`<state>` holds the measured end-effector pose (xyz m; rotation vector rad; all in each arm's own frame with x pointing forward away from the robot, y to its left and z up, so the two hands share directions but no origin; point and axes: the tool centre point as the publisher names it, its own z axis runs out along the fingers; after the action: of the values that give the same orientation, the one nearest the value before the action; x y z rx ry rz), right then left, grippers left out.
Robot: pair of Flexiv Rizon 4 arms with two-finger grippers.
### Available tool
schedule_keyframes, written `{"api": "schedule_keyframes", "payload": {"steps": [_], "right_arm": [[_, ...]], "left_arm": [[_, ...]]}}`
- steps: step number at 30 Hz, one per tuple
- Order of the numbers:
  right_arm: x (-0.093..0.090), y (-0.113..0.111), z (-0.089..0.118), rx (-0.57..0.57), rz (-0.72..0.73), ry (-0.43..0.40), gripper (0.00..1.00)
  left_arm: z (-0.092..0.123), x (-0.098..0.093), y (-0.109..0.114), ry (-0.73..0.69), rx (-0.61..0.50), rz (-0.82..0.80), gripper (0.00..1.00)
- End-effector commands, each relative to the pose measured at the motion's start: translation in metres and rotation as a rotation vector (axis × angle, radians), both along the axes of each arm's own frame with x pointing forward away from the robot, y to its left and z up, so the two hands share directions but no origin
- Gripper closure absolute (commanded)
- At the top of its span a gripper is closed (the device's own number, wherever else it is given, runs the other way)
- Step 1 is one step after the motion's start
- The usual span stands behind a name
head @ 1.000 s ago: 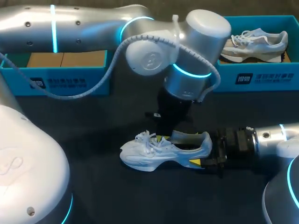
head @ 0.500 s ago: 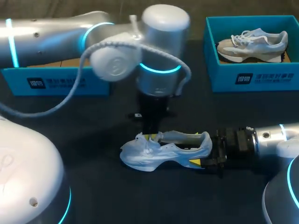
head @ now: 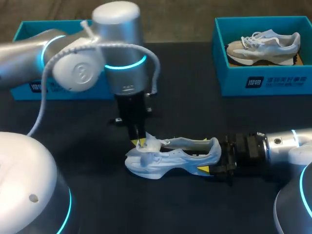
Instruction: Take the shoe out of the shoebox, open the shoe tongue, remove and reinsert the insole, then place the shoe into the shoebox
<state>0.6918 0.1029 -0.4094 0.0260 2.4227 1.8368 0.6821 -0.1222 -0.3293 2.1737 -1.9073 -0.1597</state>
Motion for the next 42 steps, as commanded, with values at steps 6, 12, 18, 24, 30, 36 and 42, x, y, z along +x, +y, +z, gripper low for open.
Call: {"api": "schedule_keyframes", "payload": {"steps": [6,12,18,24,30,36,42], "right_arm": [[-0.001,0.001,0.0,-0.005,-0.002,0.0,1.0],[-0.001,0.001,0.0,-0.005,-0.002,0.0,1.0],[-0.001,0.001,0.0,-0.005,-0.002,0.0,1.0],[-0.001,0.001,0.0,-0.005,-0.002,0.0,1.0],[-0.001,0.001,0.0,-0.005,-0.002,0.0,1.0],[-0.001,0.001,0.0,-0.005,-0.002,0.0,1.0],[-0.001,0.001,0.0,-0.005,-0.002,0.0,1.0]], "left_arm": [[-0.022,-0.005,0.008,-0.018,-0.307,0.041,1.0],[-0.03,-0.01,0.012,-0.014,-0.293,0.028,0.85],[-0.026,-0.013,0.019,-0.045,-0.254,0.021,0.58],[-0.005,-0.015,0.031,-0.113,-0.234,-0.001,0.39],[0.026,-0.007,0.03,-0.167,-0.258,-0.053,0.37],[0.056,-0.002,0.013,-0.165,-0.262,-0.206,0.38],[0.085,0.006,-0.01,-0.175,-0.256,-0.355,0.4]]}}
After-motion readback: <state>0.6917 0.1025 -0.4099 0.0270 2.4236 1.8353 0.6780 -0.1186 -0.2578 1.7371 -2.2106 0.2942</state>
